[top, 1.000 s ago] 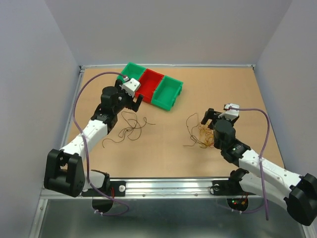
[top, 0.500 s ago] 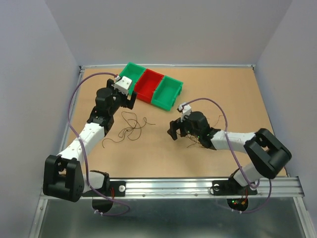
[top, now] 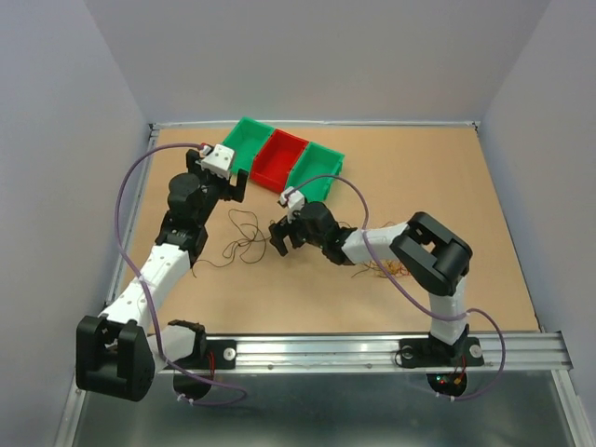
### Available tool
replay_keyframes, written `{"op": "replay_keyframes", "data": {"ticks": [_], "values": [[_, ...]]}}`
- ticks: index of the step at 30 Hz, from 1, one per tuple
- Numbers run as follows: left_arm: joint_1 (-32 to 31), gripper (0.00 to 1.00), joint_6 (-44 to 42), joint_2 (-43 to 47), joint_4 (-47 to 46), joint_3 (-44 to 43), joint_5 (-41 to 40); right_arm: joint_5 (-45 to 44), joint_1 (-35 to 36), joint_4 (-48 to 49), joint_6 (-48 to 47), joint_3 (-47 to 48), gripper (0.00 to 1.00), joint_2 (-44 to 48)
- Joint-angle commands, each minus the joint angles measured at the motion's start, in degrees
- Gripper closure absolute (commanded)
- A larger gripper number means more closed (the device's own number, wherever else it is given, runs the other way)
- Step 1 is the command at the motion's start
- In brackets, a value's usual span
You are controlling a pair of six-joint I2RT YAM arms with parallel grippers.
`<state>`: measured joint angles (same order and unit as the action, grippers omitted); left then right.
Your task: Untangle the cables
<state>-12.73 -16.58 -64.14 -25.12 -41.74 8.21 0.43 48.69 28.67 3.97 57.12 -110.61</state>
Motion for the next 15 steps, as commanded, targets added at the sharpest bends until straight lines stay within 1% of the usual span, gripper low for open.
{"op": "replay_keyframes", "data": {"ticks": [1, 2, 3, 4, 5, 6, 7, 8, 10, 11, 12, 13, 14, 15], "values": [[0.7, 0.01, 1.7, 3.4, -6.6, 1.6, -1.6, -2.6, 1.1, 3.2, -1.6, 7.3, 0.05, -4.3], [0.9, 0.01, 1.7, 3.7, -6.8, 2.0, -1.7, -2.3, 1.1, 2.5, -1.9, 8.5, 0.07, -6.7], [1.0, 0.01, 1.8, 4.0, -7.0, 2.3, -1.6, -1.4, 1.2, -2.2, -3.4, 12.6, 0.43, -8.4], [1.0, 0.01, 1.7, 4.2, -7.1, 2.4, -1.3, -0.9, 1.4, -6.3, -6.0, 15.0, 0.59, -11.3], [1.0, 0.01, 1.7, 4.4, -7.1, 2.4, -1.3, -1.4, 1.8, -10.7, -7.9, 17.1, 0.72, -11.3], [1.0, 0.01, 1.8, 4.4, -7.1, 2.4, -1.0, -6.1, 2.5, -15.5, -10.0, 17.8, 0.78, -13.2], [1.1, 0.01, 1.6, 4.5, -7.1, 2.4, -0.2, -9.4, 3.6, -16.0, -12.6, 16.2, 0.93, -13.3], [1.2, 0.01, 1.6, 4.5, -7.1, 2.4, 0.0, -11.8, 3.7, -15.8, -12.9, 14.8, 1.00, -11.8], [1.2, 0.01, 1.6, 4.2, -7.2, 2.5, 0.8, -13.6, 2.7, -12.3, -11.5, 9.8, 0.99, -7.0], [1.2, 0.01, 1.5, 4.0, -7.2, 2.6, 1.7, -12.7, 2.2, -9.0, -10.6, 2.7, 0.99, -3.5], [1.2, 0.01, 0.9, 3.9, -7.2, 2.7, 4.4, -11.3, 1.7, -1.5, -9.8, -2.2, 0.99, 0.5], [1.2, 0.01, 0.6, 3.8, -7.1, 2.9, 6.6, -8.7, 1.2, 2.4, -7.9, -6.4, 0.99, 10.1], [1.2, 0.01, 0.1, 3.7, -7.0, 3.0, 9.2, -8.3, 1.1, 6.0, -6.9, -10.2, 0.99, 14.8], [1.1, 0.02, -0.2, 3.5, -7.0, 3.0, 14.0, -7.6, 1.1, 12.0, -5.9, -17.8, 0.99, 19.9]]}}
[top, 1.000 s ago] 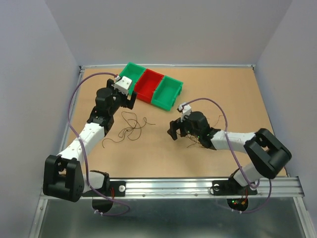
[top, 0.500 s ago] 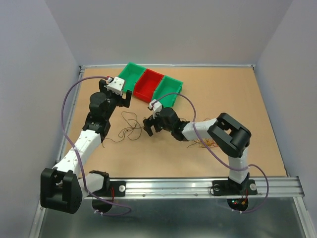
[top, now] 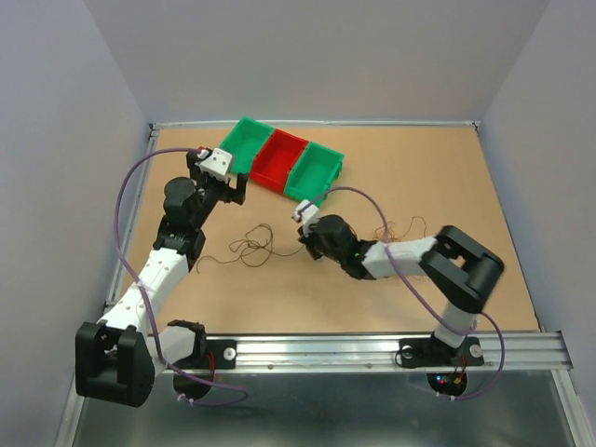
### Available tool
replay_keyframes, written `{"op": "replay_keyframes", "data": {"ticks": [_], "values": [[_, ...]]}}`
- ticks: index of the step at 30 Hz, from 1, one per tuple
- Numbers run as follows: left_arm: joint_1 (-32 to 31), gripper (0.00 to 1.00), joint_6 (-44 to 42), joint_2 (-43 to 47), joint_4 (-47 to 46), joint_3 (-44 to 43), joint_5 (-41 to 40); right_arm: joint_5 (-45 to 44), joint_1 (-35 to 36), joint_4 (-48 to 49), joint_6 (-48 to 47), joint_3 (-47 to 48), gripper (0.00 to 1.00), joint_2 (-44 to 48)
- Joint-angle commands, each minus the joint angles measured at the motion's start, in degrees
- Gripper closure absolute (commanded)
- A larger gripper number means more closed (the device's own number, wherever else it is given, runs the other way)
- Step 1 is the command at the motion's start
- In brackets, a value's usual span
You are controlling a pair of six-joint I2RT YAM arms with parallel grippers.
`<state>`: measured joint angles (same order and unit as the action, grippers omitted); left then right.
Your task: Untangle the cables
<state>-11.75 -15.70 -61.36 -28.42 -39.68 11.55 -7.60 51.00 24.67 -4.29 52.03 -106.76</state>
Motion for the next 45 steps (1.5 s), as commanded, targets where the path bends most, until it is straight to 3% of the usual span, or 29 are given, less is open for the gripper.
{"op": "replay_keyframes", "data": {"ticks": [1, 4, 9, 15, 18, 24, 32, 37, 40, 41, 43, 45], "values": [[-0.1, 0.02, -1.3, 0.6, -3.6, 1.0, 13.1, 3.2, -1.3, 18.0, 3.9, -15.6, 1.00, 24.1], [-0.7, 0.02, -2.6, 0.1, -3.0, 1.3, 21.8, 8.4, -1.2, 22.7, 6.2, -24.6, 0.99, 36.5], [-3.8, 0.02, -5.9, -0.9, -1.3, 1.7, 34.9, 6.6, -1.1, 23.6, 6.6, -29.3, 0.99, 44.1], [-13.8, 0.01, -18.5, 3.0, -1.5, 8.0, 39.2, 6.4, -1.2, 25.7, 8.0, -31.4, 0.99, 47.3], [-16.7, 0.01, -20.9, 2.0, -5.3, 10.8, 41.3, 6.8, -1.1, 27.5, 9.9, -31.5, 0.99, 47.8], [-19.3, 0.01, -16.6, -5.4, -7.8, 7.2, 42.4, 7.2, -1.2, 29.4, 12.0, -30.6, 0.99, 48.8], [-22.3, 0.01, -0.9, -14.9, -19.9, 2.8, 43.5, 11.0, -1.2, 29.5, 11.9, -24.4, 0.99, 47.4], [-25.8, 0.02, 0.5, -19.5, -24.3, 1.7, 40.1, 11.9, -1.1, 29.9, 11.9, -18.8, 1.00, 45.0], [-26.8, 0.14, 2.2, -23.4, -24.5, 0.7, 39.9, 10.5, -1.1, 32.4, 12.5, -16.2, 0.99, 45.6], [-26.8, 0.25, 2.4, -24.1, -24.4, 0.1, 39.9, 9.6, -1.1, 33.2, 12.9, -15.7, 0.99, 46.0], [-26.6, 0.34, 1.7, -25.3, -23.8, 0.0, 38.3, 7.9, -1.1, 33.5, 12.8, -12.1, 0.99, 47.3], [-25.8, 0.47, 1.6, -26.1, -23.9, 0.0, 39.2, 2.7, -1.2, 31.1, 12.0, -3.4, 1.00, 48.2]]}}
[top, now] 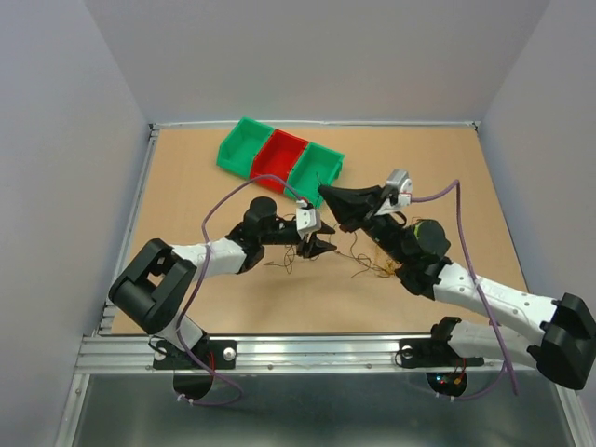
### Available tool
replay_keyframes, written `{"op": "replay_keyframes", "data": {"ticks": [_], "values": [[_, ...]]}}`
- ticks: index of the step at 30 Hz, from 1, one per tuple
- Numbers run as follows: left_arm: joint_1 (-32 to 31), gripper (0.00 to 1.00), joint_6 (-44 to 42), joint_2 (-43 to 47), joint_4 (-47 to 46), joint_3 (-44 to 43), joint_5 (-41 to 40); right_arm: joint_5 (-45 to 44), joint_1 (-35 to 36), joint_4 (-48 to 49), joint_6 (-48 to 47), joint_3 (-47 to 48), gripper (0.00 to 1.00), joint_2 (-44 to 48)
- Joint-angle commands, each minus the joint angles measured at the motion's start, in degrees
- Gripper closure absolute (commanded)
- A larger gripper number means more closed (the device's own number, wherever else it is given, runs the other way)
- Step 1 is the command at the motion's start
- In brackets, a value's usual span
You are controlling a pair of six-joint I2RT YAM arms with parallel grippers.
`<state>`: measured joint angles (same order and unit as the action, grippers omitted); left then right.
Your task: Untangle the cables
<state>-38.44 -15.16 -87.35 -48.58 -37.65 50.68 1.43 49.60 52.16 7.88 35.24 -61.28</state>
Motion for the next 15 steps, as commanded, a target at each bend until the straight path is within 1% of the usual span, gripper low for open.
{"op": "replay_keyframes", "data": {"ticks": [1, 2, 3, 4, 5, 7, 8, 11, 12, 13, 15], "values": [[1.1, 0.54, 0.9, -0.4, -3.8, -2.2, 0.6, -8.2, 0.3, 1.1, -1.3, 18.8, 1.00, 2.3], [1.2, 0.58, 0.8, -0.7, -3.7, -2.4, 1.4, -8.7, 0.3, -7.1, -1.8, 24.4, 0.99, -0.3], [1.1, 0.63, 0.7, -0.9, -3.4, -2.6, 1.9, -8.8, 0.3, -11.7, -2.2, 30.2, 1.00, -2.1], [1.2, 0.71, 0.4, -1.1, -2.0, -2.9, 2.0, -7.9, 0.3, -15.5, -2.6, 42.4, 1.00, -4.5], [1.5, 0.83, -0.4, -1.1, -0.9, -3.8, 2.0, -7.4, 0.2, -18.1, -3.0, 46.8, 0.99, -8.0], [2.0, 0.87, -0.6, -0.8, 0.4, -4.4, 2.0, -7.3, 0.2, -20.8, -3.3, 55.9, 0.99, -10.8], [2.9, 0.88, -0.6, -0.5, 0.4, -4.3, 2.1, -8.0, 0.2, -21.6, -3.5, 58.5, 0.99, -11.7], [3.8, 0.89, -1.2, 0.6, 0.4, -3.6, 1.7, -12.0, 0.3, -23.0, -4.8, 63.2, 0.99, -13.6], [4.7, 0.89, -1.3, 0.8, 0.5, -3.5, 1.1, -12.6, 0.3, -23.1, -5.2, 62.8, 0.99, -12.7], [5.3, 0.89, -1.2, 1.4, 0.8, -3.4, 0.9, -13.9, 0.3, -22.9, -5.2, 61.4, 1.00, -11.7], [7.3, 0.89, -0.4, 2.2, 1.1, -3.7, -0.5, -15.1, 0.3, -22.5, -4.8, 54.3, 0.99, -9.2]]}}
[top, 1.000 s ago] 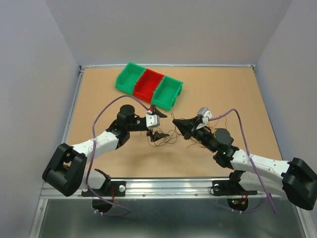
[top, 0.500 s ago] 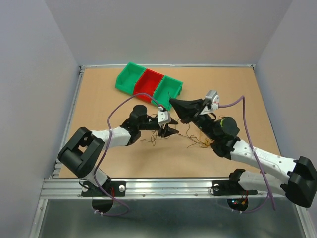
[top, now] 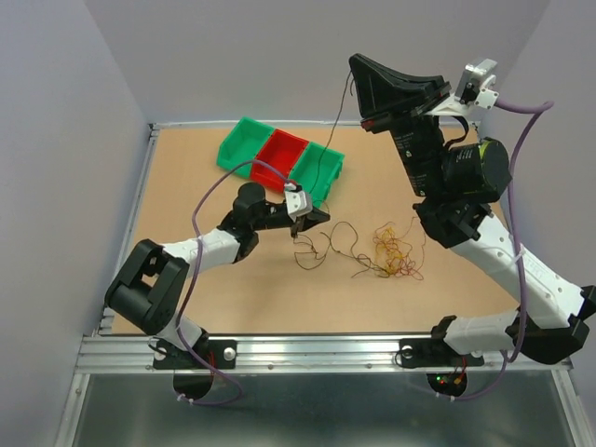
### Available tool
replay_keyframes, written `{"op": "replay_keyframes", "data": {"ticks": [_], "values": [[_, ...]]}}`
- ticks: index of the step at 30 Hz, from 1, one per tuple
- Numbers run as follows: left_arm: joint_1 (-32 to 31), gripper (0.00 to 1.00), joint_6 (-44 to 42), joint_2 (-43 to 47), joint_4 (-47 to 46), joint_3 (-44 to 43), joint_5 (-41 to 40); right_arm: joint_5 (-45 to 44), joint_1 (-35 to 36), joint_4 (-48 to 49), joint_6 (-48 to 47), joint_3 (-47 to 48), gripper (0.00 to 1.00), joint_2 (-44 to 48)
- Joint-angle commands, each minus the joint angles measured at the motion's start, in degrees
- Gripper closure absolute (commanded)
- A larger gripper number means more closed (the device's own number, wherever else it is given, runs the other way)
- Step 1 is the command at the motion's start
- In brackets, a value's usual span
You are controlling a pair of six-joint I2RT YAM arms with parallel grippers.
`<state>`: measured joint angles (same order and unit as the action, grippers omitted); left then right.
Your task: Untangle the cables
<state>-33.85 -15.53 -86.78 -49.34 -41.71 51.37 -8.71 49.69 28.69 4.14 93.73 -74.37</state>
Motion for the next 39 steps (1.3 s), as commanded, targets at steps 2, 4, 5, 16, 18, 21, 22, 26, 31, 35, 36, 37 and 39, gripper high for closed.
{"op": "replay_keyframes", "data": {"ticks": [2, 4, 5, 16, 18, 21, 22, 26, 31, 35, 36, 37, 39], "values": [[8.5, 0.89, 4.2, 3.0, 1.2, -0.6, -1.5, -6.7, 0.2, 2.2, -1.7, -10.1, 0.99, 8.4], [13.2, 0.90, 12.1, 3.4, -0.2, -1.3, -1.5, -8.6, 0.2, 2.9, -2.6, -19.4, 0.99, 11.5], [18.2, 0.99, 14.5, 3.3, -1.5, -1.9, 0.5, -10.7, 0.2, 2.8, -3.7, -22.7, 0.99, 13.8], [25.2, 1.00, 19.7, 3.6, 5.6, -7.7, -0.4, -5.1, -5.1, -10.4, -5.6, -31.6, 0.99, 4.1], [25.2, 1.00, 19.8, 3.0, 8.9, -11.1, -2.8, 2.7, -9.9, -9.1, -1.4, -31.1, 0.99, 0.0], [25.3, 1.00, 20.3, 1.0, 11.9, -16.0, -5.7, 8.4, -16.7, -5.7, 4.7, -29.4, 0.99, -5.1], [25.2, 1.00, 20.3, -0.4, 13.9, -17.3, -5.6, 8.4, -17.7, -4.6, 5.8, -29.0, 0.99, -7.0], [25.3, 1.00, 20.4, -5.0, 19.9, -23.9, -2.9, 2.7, -22.4, 0.6, 10.9, -28.2, 0.99, -14.5], [25.6, 1.00, 22.1, -11.7, 23.5, -33.7, -8.1, 12.1, -30.1, 2.1, 18.8, -26.5, 1.00, -23.9], [25.6, 1.00, 22.6, -19.1, 24.6, -43.0, -9.8, 26.8, -30.6, 3.6, 17.6, -23.1, 0.99, -28.6], [25.5, 1.00, 22.8, -20.2, 24.7, -45.8, -10.2, 28.5, -30.5, 3.5, 17.5, -22.5, 0.99, -29.4], [25.5, 1.00, 23.2, -22.1, 24.7, -46.7, -10.3, 29.8, -30.4, 3.5, 17.2, -22.4, 0.99, -30.6], [25.4, 1.00, 24.4, -23.7, 24.6, -48.2, -9.6, 32.0, -29.0, 3.3, 15.7, -21.7, 0.99, -31.8]]}}
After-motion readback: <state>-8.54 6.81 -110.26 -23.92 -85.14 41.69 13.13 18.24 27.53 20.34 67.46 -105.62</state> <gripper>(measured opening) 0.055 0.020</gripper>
